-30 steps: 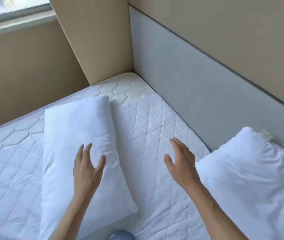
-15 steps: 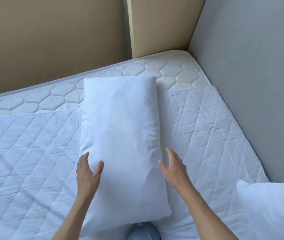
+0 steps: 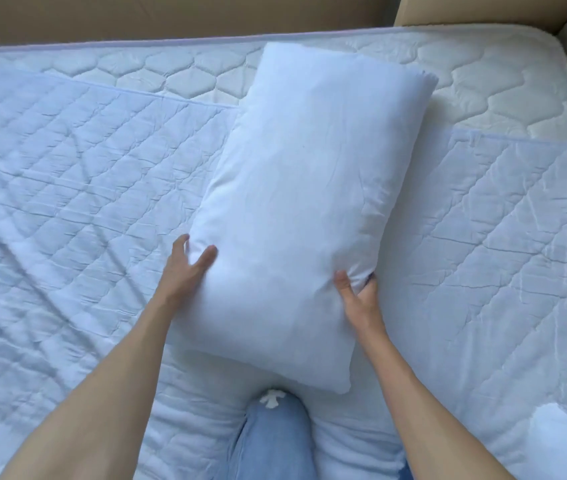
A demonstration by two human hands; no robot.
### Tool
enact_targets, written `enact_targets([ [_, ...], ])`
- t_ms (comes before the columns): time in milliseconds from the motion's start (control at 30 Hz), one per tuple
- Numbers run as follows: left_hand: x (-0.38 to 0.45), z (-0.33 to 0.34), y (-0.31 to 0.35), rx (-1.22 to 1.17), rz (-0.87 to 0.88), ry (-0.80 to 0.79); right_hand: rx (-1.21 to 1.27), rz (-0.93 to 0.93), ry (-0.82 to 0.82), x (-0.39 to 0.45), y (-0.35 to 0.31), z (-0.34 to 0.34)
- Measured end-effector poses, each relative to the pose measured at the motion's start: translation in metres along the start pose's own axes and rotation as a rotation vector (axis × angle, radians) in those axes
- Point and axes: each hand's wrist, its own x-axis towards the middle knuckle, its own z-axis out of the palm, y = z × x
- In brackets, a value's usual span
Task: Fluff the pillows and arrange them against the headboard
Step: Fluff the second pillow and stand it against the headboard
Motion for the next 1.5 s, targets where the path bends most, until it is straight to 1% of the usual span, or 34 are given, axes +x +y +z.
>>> enact_targets([
  [100,0.011,-0.003,-0.008,0.011,-0.005,-0.035,0.118,0.002,0.027,0.01,0.017,0.01],
  [200,0.009,-0.002,-0.001,0.066,-0.007,-0.012,0.168,-0.022,0.032,0.013,0.018,0.007],
  [267,-0.001,0.004,0.01,0.005,0.032,-0.007,0.223,-0.024,0.03,0.011,0.006,-0.011],
  [333,-0.018,0.02,0.023,-0.095,0.03,-0.002,0.24,-0.035,0.056,0.011,-0.01,-0.039],
  [400,-0.047,0.049,0.031,-0.176,0.018,-0.005,0.186,-0.045,0.089,0.01,-0.026,-0.078],
  [500,-0.105,0.113,0.039,-0.32,-0.009,-0.036,0.077,-0.069,0.151,0.015,-0.037,-0.157],
  [567,-0.141,0.154,0.036,-0.341,-0.013,-0.075,-0.002,-0.057,0.168,0.019,-0.034,-0.201],
  [600,-0.156,0.17,0.032,-0.332,-0.006,-0.105,-0.044,-0.029,0.155,0.022,-0.028,-0.216],
  [667,-0.166,0.187,0.019,-0.276,-0.016,-0.154,-0.109,0.072,0.077,0.025,-0.017,-0.234],
  [733,-0.146,0.182,0.007,-0.168,-0.079,-0.155,-0.163,0.178,-0.035,0.03,-0.013,-0.24],
  [767,-0.129,0.176,0.006,-0.161,-0.117,-0.144,-0.175,0.185,-0.076,0.037,-0.018,-0.24],
  [800,-0.105,0.168,0.006,-0.212,-0.153,-0.125,-0.168,0.16,-0.072,0.05,-0.026,-0.237],
  [867,-0.06,0.153,0.026,-0.368,-0.155,-0.133,-0.11,0.067,0.018,0.083,-0.051,-0.225],
  [933,-0.014,0.145,0.059,-0.495,-0.079,-0.15,-0.003,-0.014,0.061,0.114,-0.077,-0.204],
  [967,0.006,0.144,0.079,-0.545,-0.027,-0.161,0.016,-0.04,0.048,0.126,-0.089,-0.193],
  [1033,0.035,0.15,0.117,-0.61,0.051,-0.188,-0.028,-0.056,-0.003,0.146,-0.103,-0.175],
  [1133,0.045,0.157,0.158,-0.633,0.085,-0.175,-0.073,-0.002,-0.088,0.158,-0.116,-0.17],
  [1200,0.044,0.156,0.177,-0.66,0.133,-0.165,-0.007,-0.021,-0.137,0.156,-0.127,-0.185],
  [1233,0.042,0.153,0.187,-0.684,0.154,-0.2,0.029,-0.049,-0.134,0.151,-0.134,-0.196],
  [1300,0.034,0.15,0.213,-0.716,0.231,-0.317,0.098,-0.095,-0.095,0.141,-0.148,-0.22],
  [1333,0.028,0.151,0.23,-0.726,0.276,-0.345,0.138,-0.138,-0.067,0.135,-0.157,-0.232],
  [1400,0.016,0.159,0.273,-0.745,0.366,-0.337,0.188,-0.215,-0.017,0.128,-0.17,-0.257],
  [1500,0.022,0.18,0.335,-0.702,0.472,-0.339,0.288,-0.28,0.116,0.138,-0.196,-0.29],
])
